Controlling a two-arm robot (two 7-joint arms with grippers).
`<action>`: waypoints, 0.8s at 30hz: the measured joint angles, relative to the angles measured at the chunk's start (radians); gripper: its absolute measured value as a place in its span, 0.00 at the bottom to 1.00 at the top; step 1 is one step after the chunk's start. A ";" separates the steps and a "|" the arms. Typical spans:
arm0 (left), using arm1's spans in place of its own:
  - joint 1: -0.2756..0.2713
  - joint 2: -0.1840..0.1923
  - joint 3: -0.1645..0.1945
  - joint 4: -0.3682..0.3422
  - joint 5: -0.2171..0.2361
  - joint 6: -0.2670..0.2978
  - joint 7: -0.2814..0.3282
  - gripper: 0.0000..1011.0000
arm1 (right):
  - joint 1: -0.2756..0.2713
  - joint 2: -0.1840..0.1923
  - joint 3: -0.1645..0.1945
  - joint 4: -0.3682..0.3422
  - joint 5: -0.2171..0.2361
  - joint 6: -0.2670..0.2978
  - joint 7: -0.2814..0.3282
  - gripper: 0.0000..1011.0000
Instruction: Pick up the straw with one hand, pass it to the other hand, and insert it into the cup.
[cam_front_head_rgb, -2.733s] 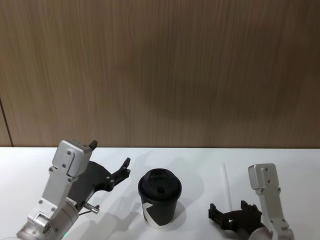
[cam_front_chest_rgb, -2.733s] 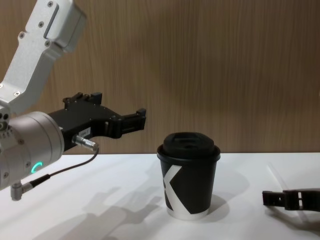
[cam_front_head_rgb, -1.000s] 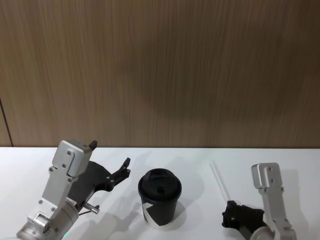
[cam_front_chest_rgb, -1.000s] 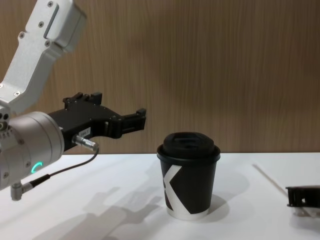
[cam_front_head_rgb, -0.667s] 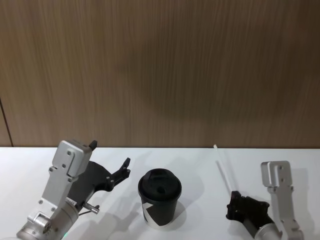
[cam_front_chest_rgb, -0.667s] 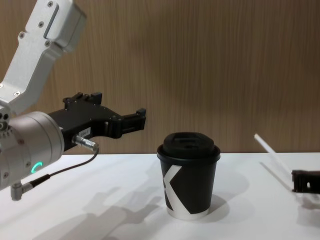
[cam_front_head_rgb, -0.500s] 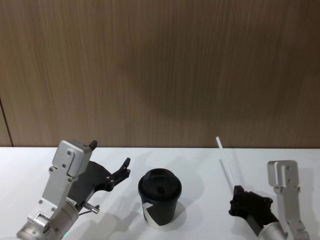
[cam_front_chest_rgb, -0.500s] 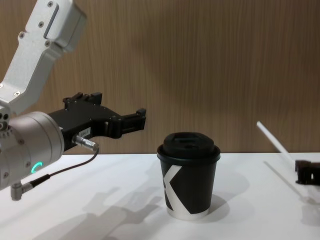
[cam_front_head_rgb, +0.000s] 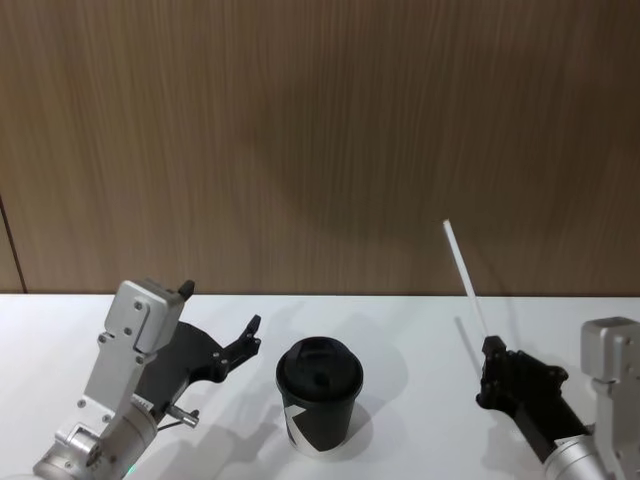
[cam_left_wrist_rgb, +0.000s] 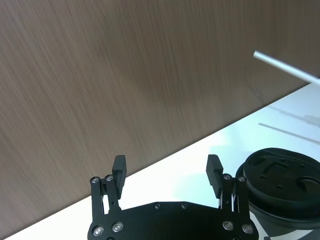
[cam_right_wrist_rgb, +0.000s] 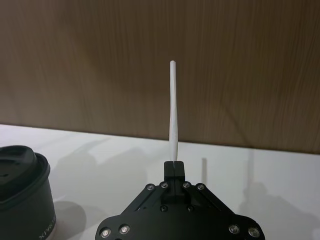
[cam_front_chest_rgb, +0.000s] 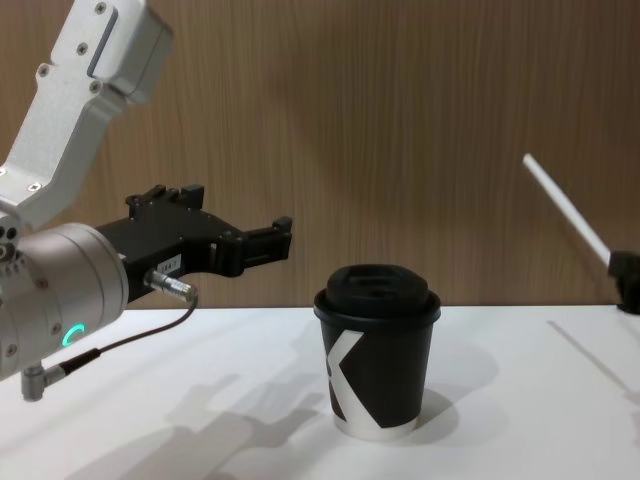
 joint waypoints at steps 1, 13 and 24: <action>0.000 0.000 0.000 0.000 0.000 0.000 0.000 0.99 | -0.002 0.005 0.003 0.000 0.004 -0.025 0.013 0.00; 0.000 0.000 0.000 0.000 0.000 0.000 0.000 0.99 | -0.009 0.054 0.016 0.010 0.051 -0.233 0.136 0.00; 0.000 0.000 0.000 0.000 0.000 0.000 0.000 0.99 | -0.005 0.108 0.011 0.030 0.121 -0.433 0.284 0.00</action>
